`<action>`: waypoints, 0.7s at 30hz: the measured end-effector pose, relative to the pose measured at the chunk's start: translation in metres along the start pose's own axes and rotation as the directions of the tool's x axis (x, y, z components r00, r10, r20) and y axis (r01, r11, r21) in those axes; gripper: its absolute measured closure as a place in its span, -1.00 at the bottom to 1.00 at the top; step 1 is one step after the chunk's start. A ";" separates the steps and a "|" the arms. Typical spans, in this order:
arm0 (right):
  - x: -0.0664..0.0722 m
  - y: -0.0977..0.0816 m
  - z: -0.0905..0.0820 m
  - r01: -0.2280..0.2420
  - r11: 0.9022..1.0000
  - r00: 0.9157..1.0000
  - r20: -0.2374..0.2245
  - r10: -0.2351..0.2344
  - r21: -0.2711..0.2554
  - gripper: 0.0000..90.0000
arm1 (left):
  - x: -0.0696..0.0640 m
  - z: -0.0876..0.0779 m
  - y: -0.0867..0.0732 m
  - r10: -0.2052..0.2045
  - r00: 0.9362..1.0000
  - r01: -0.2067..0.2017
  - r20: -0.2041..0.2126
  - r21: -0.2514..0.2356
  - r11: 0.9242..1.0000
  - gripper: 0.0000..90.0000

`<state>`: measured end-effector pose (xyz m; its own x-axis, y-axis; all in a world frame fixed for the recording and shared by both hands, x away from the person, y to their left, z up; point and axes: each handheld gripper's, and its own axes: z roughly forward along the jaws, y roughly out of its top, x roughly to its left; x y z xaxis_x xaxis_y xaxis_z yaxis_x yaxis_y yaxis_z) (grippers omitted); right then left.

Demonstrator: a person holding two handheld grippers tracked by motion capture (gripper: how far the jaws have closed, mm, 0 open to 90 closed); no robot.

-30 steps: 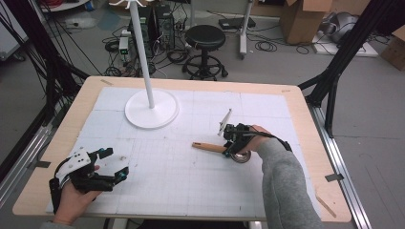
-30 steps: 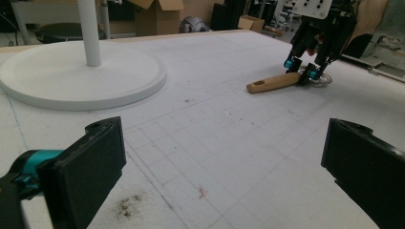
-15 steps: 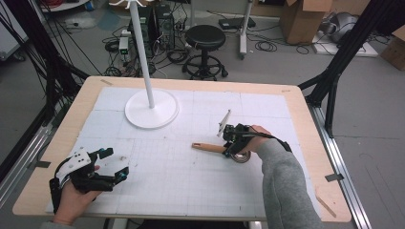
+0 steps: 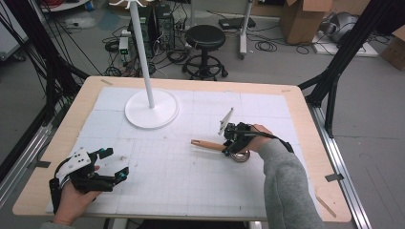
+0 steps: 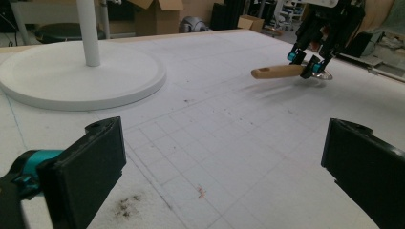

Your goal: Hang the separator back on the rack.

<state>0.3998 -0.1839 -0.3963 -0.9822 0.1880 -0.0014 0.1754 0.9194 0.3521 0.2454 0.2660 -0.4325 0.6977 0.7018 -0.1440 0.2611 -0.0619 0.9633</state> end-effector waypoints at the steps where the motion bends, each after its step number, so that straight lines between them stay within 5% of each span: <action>1: 0.000 -0.001 -0.002 -0.009 1.000 1.000 0.000 0.009 -0.016 0.56 | 0.000 0.000 0.000 -0.001 1.000 0.001 0.000 -0.001 1.000 -0.96; 12: -0.001 -0.004 -0.022 -0.092 0.988 0.996 -0.001 0.092 -0.125 0.56 | -0.002 0.001 -0.001 0.003 1.000 -0.003 0.002 0.011 1.000 -0.96; 21: 0.001 -0.013 -0.030 -0.143 0.962 0.989 0.005 0.148 -0.233 0.56 | -0.003 0.002 -0.001 0.003 1.000 -0.003 0.006 0.012 1.000 -0.96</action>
<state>0.3947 -0.2063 -0.3726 -0.9449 0.3239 0.0463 0.2936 0.7767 0.5572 0.2449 0.2626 -0.4340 0.7027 0.6971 -0.1423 0.2669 -0.0729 0.9610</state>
